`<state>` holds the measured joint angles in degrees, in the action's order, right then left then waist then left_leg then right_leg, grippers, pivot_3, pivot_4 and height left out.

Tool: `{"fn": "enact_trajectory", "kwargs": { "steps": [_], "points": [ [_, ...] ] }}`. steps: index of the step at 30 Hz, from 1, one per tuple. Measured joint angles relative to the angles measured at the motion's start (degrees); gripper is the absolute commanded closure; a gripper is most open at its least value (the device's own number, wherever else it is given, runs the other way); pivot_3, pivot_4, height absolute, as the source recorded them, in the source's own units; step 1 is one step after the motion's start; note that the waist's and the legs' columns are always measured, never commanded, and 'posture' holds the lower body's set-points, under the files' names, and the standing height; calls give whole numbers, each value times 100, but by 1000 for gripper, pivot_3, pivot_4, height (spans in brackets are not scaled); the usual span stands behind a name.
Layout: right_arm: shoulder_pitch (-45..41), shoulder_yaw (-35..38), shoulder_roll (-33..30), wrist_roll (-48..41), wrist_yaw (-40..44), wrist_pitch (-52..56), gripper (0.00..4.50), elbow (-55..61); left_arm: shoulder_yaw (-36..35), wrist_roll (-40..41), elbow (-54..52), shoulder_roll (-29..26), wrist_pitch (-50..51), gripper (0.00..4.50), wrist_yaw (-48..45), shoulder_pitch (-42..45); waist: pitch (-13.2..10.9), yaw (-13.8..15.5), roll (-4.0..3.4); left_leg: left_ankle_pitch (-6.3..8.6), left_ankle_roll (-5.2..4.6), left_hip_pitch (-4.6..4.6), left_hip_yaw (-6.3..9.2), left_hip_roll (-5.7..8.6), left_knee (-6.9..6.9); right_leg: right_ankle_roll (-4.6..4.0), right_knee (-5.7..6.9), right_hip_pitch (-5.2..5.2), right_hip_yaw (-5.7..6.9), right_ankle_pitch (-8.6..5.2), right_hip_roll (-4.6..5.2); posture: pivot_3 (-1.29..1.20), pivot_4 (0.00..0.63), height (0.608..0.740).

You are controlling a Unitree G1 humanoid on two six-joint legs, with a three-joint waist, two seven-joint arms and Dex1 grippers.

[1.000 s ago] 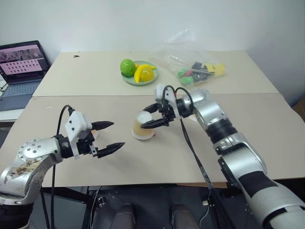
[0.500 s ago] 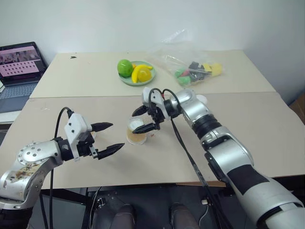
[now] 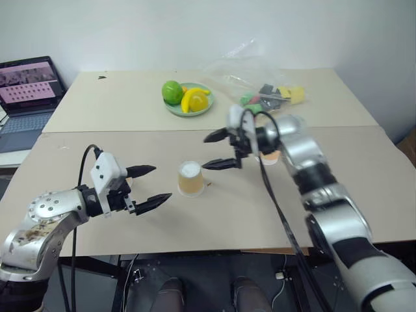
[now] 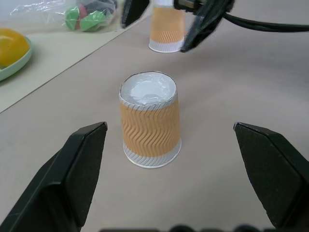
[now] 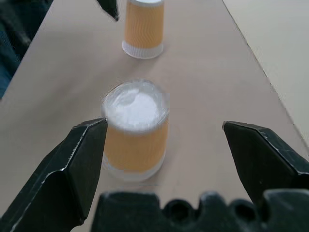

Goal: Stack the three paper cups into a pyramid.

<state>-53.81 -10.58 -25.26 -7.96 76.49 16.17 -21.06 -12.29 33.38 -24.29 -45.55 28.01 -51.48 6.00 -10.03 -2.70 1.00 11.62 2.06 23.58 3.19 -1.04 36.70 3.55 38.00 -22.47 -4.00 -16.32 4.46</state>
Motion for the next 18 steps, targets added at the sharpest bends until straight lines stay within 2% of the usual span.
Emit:
{"fn": "enact_trajectory", "kwargs": {
  "steps": [3, 6, 10, 12, 15, 18],
  "points": [
    [716, 342, -450, -199, -429, 860, 36, 1310, 28, -11, 31, 11, -42, 0, -28, 36, 0, 4, 1, 0, 0, -3, 0, -1, 0, 0, 0, 2, -1, 0, -1, 0, 150, 740],
    [1564, 1192, -544, -233, -1578, 1777, 36, 2428, 46, -37, 69, 29, -61, 0, -46, 69, 2, 31, 4, 0, 0, -3, 0, 1, 2, 0, -3, 8, -1, 0, 0, 0, 150, 740],
    [2466, 2286, 107, 142, -3798, 2781, 36, 3461, 50, -55, 240, 58, -85, 0, -48, 143, 2, 17, 4, 0, 0, -6, -1, 2, 1, 1, 1, 6, -5, 0, -1, 0, 150, 740],
    [2932, 2384, 462, 495, -4737, 2982, 36, 3789, 86, -58, 282, 70, -93, 0, -54, 251, 2, 10, 4, 0, 0, -5, -3, 1, 1, 0, 1, 5, -6, 0, -2, 0, 150, 740],
    [3225, 2326, 926, 716, -5484, 3024, 36, 3795, 168, -62, 315, 92, -112, 0, -86, 389, 2, -12, 4, 0, 0, -8, -10, 2, 1, 0, 1, 4, -15, 0, -1, 0, 150, 740],
    [3085, 2257, 1300, 724, -6049, 2847, 36, 3511, 272, -95, 420, 132, -152, 0, -116, 532, 2, -31, 4, -1, 0, -11, -8, 1, 0, 0, 2, 5, -13, 0, -3, 0, 150, 740]
  ]
}}
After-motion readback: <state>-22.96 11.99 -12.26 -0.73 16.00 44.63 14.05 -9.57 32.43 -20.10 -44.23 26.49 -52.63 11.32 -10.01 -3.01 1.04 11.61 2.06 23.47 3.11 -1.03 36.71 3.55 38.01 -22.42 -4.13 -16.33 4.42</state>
